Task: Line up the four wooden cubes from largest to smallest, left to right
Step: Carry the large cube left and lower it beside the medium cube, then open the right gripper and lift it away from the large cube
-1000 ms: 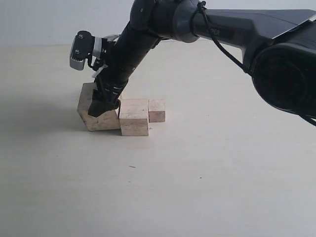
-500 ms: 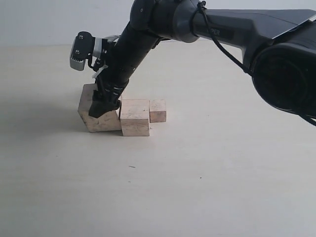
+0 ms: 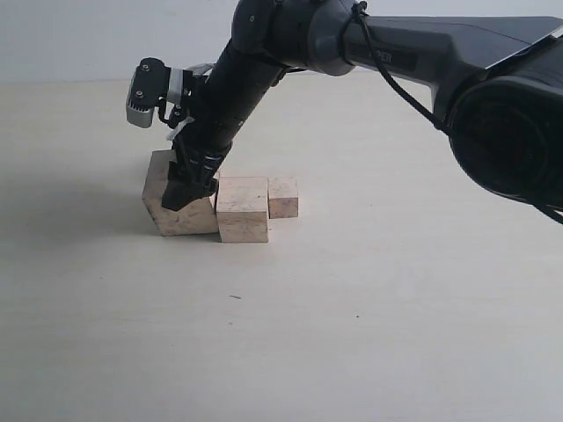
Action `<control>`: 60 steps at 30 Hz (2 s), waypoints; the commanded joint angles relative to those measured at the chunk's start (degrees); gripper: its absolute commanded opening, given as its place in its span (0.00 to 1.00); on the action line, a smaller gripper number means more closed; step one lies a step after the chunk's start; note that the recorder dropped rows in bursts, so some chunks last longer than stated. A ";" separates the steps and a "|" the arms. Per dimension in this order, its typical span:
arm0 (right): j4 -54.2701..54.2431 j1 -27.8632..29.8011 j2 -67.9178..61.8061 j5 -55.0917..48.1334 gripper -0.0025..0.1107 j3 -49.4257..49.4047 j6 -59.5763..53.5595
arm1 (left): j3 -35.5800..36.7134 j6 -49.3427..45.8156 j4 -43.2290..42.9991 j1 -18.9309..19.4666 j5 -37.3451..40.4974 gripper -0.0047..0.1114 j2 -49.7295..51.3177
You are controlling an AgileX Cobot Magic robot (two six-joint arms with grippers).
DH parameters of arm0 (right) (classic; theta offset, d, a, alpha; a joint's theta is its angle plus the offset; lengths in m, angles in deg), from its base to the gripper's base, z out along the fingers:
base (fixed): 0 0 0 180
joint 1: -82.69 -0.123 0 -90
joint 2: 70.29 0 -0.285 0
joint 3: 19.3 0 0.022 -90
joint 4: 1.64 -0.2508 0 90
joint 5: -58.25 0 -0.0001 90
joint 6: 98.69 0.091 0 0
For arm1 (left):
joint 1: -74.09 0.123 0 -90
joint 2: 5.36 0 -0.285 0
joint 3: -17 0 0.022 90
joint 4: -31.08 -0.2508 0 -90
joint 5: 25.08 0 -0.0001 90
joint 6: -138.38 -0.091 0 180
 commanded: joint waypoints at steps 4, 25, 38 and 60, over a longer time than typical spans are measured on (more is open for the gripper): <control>0.27 0.46 0.89 -0.21 0.73 0.72 0.00 | 0.21 0.15 -0.12 -0.09 -0.63 0.04 -0.35; -2.07 1.66 8.21 3.32 0.72 0.72 7.66 | 0.21 0.15 -0.12 -0.09 -0.63 0.04 -0.35; 0.08 4.32 7.01 22.90 0.63 0.72 29.23 | 0.21 0.15 -0.12 -0.09 -0.63 0.04 -0.35; 0.18 4.32 0.00 13.33 0.69 9.32 46.66 | 0.21 0.15 -0.12 -0.09 -0.63 0.04 -0.35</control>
